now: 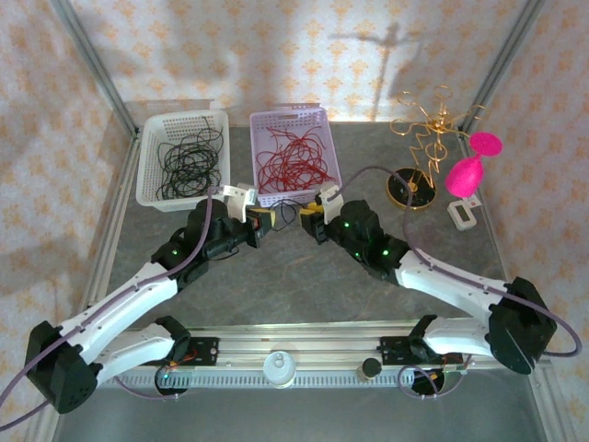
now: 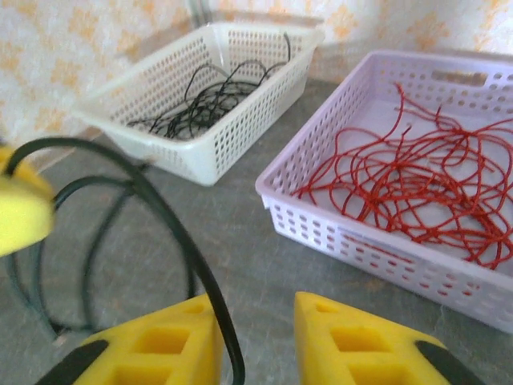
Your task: Untangle the cables
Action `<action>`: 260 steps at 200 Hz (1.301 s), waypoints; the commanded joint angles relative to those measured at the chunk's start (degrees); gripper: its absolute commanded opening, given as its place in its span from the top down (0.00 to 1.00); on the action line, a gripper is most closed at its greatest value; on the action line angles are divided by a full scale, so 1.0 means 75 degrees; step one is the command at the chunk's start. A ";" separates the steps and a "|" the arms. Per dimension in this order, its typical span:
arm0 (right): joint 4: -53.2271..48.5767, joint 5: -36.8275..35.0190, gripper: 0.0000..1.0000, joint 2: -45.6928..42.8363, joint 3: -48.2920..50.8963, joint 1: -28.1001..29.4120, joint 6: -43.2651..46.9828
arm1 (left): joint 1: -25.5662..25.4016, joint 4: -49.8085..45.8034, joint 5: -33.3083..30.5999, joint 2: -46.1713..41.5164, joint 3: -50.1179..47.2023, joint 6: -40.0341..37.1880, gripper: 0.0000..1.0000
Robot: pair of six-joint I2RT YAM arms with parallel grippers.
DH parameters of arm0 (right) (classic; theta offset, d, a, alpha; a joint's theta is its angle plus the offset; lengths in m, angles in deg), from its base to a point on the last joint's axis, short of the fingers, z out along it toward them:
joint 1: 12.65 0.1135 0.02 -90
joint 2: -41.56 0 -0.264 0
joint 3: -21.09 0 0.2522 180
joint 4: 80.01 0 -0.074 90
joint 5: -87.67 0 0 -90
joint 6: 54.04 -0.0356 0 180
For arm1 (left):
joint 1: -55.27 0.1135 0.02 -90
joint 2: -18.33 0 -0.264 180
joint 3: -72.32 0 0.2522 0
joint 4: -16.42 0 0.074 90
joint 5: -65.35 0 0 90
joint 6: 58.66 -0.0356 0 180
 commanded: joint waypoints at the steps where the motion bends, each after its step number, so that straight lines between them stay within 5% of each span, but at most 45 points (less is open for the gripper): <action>1: 0.0959 -0.0863 0.69 0.0239 0.0078 0.0001 -0.0244 | -0.0089 -0.0880 0.0052 -0.0294 0.0294 -0.0158 1.00; 51: 0.0977 -0.2964 0.73 0.0594 0.0336 -0.0093 -0.0443 | -0.0077 -0.1678 -0.0336 -0.0590 0.0702 -0.0337 1.00; 150: 0.2115 -0.2606 0.97 0.0688 0.0844 -0.0713 0.0171 | -0.0084 -0.3721 0.0286 -0.0608 0.1601 -0.1084 1.00; 175: 0.2002 -0.3341 0.98 0.0555 0.0772 -0.0773 0.0509 | -0.0083 -0.3987 0.0564 -0.0481 0.1472 -0.1219 1.00; 215: 0.1236 -0.3440 0.68 0.0486 0.0714 -0.1944 -0.0348 | -0.0083 -0.3904 0.0557 -0.0710 0.1364 -0.1230 1.00; 260: 0.0114 -0.1466 0.50 -0.0186 0.0888 -0.3297 -0.1646 | -0.0086 -0.3160 0.0979 -0.0729 0.1165 -0.0985 1.00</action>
